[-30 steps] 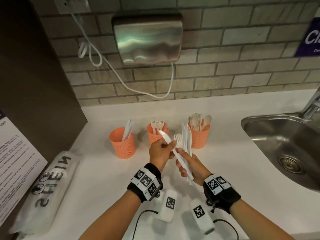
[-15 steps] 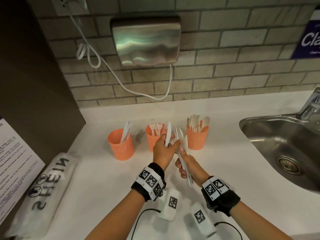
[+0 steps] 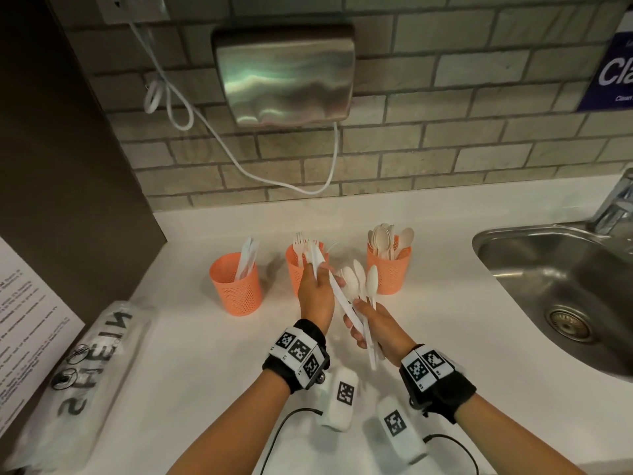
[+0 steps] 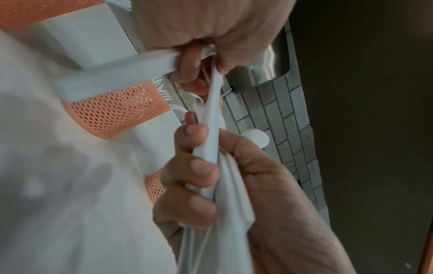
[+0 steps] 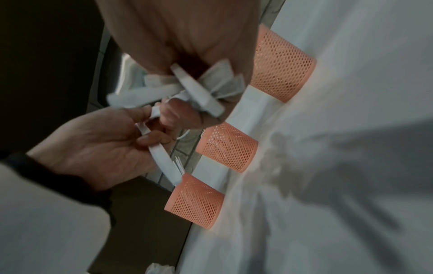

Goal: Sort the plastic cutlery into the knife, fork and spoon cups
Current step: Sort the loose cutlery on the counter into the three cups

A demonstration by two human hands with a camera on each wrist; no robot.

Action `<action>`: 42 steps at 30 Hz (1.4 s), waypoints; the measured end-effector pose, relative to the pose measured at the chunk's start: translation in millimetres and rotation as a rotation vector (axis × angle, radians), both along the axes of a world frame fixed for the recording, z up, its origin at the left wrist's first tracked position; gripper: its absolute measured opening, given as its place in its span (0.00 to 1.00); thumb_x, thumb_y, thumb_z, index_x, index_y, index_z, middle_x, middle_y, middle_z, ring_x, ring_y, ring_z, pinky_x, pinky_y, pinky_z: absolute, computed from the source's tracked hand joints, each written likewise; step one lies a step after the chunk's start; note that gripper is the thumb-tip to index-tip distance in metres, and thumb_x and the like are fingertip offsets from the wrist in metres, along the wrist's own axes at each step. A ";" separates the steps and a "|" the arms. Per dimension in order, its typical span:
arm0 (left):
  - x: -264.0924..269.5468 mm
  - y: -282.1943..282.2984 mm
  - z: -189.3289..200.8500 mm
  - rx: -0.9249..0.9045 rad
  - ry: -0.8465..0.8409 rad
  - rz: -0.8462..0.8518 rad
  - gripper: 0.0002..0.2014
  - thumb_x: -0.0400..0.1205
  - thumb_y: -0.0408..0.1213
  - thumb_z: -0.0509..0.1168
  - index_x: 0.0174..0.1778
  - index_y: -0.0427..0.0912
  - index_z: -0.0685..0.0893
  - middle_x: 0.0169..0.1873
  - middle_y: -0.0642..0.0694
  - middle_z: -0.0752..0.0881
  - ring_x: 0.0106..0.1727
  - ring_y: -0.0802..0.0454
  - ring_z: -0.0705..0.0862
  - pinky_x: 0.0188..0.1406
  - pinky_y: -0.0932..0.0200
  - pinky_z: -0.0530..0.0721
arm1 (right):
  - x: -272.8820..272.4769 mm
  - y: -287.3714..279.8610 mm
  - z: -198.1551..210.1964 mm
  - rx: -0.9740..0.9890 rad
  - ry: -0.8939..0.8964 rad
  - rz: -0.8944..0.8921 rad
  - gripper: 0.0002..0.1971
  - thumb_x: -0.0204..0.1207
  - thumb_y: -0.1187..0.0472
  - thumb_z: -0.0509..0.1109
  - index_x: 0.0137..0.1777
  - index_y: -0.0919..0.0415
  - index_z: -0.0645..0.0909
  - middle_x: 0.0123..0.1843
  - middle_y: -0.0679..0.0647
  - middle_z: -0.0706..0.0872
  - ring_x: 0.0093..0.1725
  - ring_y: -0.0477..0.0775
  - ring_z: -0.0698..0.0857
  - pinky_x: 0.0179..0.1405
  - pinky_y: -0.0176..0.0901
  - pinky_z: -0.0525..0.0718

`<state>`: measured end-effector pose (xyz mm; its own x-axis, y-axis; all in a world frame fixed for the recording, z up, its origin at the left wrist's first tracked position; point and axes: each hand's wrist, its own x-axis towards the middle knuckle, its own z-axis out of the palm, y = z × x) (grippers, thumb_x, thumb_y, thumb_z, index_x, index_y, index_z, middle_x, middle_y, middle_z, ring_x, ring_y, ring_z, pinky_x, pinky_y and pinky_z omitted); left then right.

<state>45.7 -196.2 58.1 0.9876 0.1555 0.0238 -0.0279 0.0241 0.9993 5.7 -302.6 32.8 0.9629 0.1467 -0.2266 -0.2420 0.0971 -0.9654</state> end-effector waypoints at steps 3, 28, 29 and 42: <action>8.0 3.5 3.6 -0.053 -0.024 0.076 0.11 0.88 0.39 0.48 0.55 0.47 0.76 0.28 0.45 0.83 0.22 0.60 0.82 0.24 0.68 0.78 | 0.2 -1.4 -0.2 -0.027 -0.005 0.011 0.10 0.85 0.60 0.53 0.49 0.61 0.75 0.30 0.53 0.78 0.19 0.45 0.72 0.17 0.34 0.70; 16.1 14.4 2.6 0.269 -0.050 -0.124 0.08 0.76 0.32 0.68 0.49 0.47 0.83 0.39 0.50 0.85 0.46 0.48 0.84 0.55 0.52 0.82 | 12.7 -6.0 -2.2 -0.042 0.018 0.038 0.08 0.85 0.56 0.52 0.50 0.52 0.73 0.24 0.50 0.73 0.16 0.43 0.63 0.16 0.32 0.61; 17.3 14.9 3.6 0.302 -0.063 -0.126 0.09 0.77 0.31 0.67 0.50 0.47 0.83 0.39 0.49 0.85 0.46 0.46 0.85 0.54 0.53 0.83 | 12.4 -5.5 -1.4 -0.059 0.006 0.044 0.08 0.85 0.56 0.52 0.50 0.52 0.73 0.24 0.50 0.73 0.16 0.43 0.63 0.16 0.32 0.61; 29.9 16.1 3.7 0.131 -0.033 -0.033 0.05 0.82 0.32 0.61 0.51 0.37 0.78 0.29 0.42 0.79 0.24 0.52 0.77 0.20 0.64 0.74 | 15.4 -6.9 1.6 0.057 0.082 -0.001 0.14 0.86 0.54 0.51 0.50 0.58 0.77 0.23 0.47 0.68 0.18 0.42 0.66 0.17 0.30 0.64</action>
